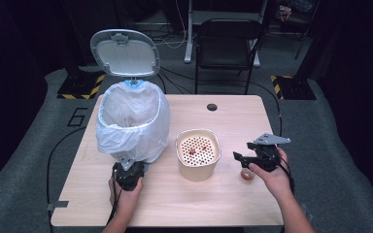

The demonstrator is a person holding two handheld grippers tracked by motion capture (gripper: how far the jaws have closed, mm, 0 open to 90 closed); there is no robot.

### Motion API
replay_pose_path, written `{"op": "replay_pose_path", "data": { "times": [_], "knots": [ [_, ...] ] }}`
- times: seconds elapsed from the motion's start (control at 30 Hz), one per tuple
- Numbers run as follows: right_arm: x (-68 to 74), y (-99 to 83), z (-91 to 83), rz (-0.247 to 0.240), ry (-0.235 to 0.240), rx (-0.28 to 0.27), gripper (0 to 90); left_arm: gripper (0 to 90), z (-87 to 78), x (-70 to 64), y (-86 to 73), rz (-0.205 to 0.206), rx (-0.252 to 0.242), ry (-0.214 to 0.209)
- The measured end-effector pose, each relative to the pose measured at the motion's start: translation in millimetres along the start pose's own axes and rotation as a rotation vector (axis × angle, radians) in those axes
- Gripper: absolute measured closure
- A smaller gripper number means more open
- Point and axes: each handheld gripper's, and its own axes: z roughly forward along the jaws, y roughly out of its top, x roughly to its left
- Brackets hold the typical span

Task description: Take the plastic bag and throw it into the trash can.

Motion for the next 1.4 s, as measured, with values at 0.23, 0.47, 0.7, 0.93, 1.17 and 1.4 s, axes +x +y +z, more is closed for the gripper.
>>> {"op": "replay_pose_path", "data": {
  "times": [0.23, 0.47, 0.7, 0.93, 1.17, 1.4],
  "knots": [
    [22.1, 30.7, 23.3, -0.004, 0.105, 0.013, 50.0, 63.5, -0.2, 0.1, 0.0, 0.002, 0.003, -0.002],
    [30.5, 34.0, 52.5, -0.011, 0.106, 0.109, 56.2, 63.5, -0.2, 0.1, 0.0, 0.003, 0.003, -0.002],
    [33.9, 34.0, 57.3, 0.000, 0.128, 0.127, 65.4, 63.5, -0.2, 0.0, 0.0, 0.003, 0.003, -0.002],
    [35.9, 27.8, 46.0, -0.031, 0.143, 0.156, 71.4, 63.5, 0.0, 0.0, -0.1, 0.001, 0.000, 0.000],
    [39.0, 8.5, 20.5, -0.053, 0.157, 0.152, 71.9, 63.5, -0.2, 0.1, 0.0, 0.003, 0.003, -0.002],
    [40.9, -3.0, -1.8, -0.045, 0.164, 0.119, 58.3, 63.5, -0.2, 0.0, 0.0, 0.003, 0.003, -0.002]
  ]
}}
